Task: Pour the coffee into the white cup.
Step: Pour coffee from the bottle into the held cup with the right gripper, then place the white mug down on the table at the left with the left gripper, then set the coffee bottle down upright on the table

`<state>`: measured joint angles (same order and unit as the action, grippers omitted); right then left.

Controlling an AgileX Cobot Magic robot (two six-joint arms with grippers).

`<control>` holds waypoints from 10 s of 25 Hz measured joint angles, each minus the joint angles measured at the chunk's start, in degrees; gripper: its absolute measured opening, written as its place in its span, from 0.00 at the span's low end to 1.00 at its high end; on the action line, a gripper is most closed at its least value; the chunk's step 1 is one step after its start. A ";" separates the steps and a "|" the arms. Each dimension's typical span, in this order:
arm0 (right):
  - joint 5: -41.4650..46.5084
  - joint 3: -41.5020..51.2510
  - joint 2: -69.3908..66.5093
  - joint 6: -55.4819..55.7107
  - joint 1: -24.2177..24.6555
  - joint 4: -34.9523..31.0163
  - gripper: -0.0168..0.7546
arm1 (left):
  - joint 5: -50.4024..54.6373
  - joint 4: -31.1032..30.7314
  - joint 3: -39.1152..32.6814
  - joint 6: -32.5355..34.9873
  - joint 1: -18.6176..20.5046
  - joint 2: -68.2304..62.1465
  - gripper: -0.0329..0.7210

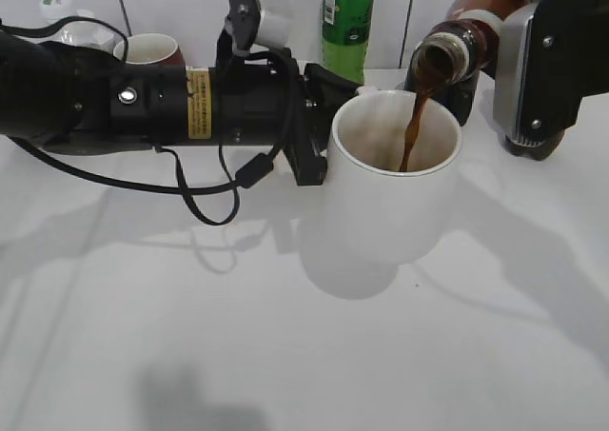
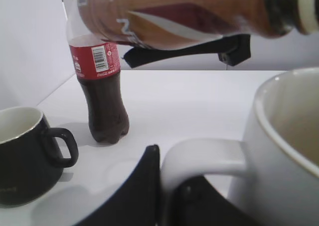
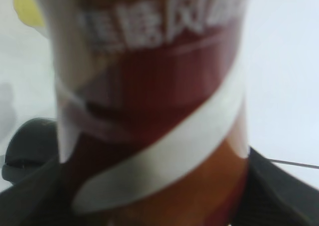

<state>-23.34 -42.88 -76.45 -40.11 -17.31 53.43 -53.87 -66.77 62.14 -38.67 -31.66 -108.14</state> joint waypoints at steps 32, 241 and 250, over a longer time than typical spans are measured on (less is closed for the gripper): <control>0.00 0.00 0.00 -4.20 0.00 0.00 0.72 | -0.08 -1.85 0.00 -1.60 0.00 0.00 0.09; -3.81 0.00 -3.94 63.58 0.00 -23.96 0.72 | -15.30 62.29 -49.54 36.10 28.31 10.54 0.41; -4.72 0.74 -12.57 62.42 0.00 -26.12 0.72 | -15.29 53.72 -50.93 34.97 27.98 19.72 0.41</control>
<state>-28.06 -42.13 -89.02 22.31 -17.31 27.31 -69.16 -13.05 11.21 -3.71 -3.68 -88.42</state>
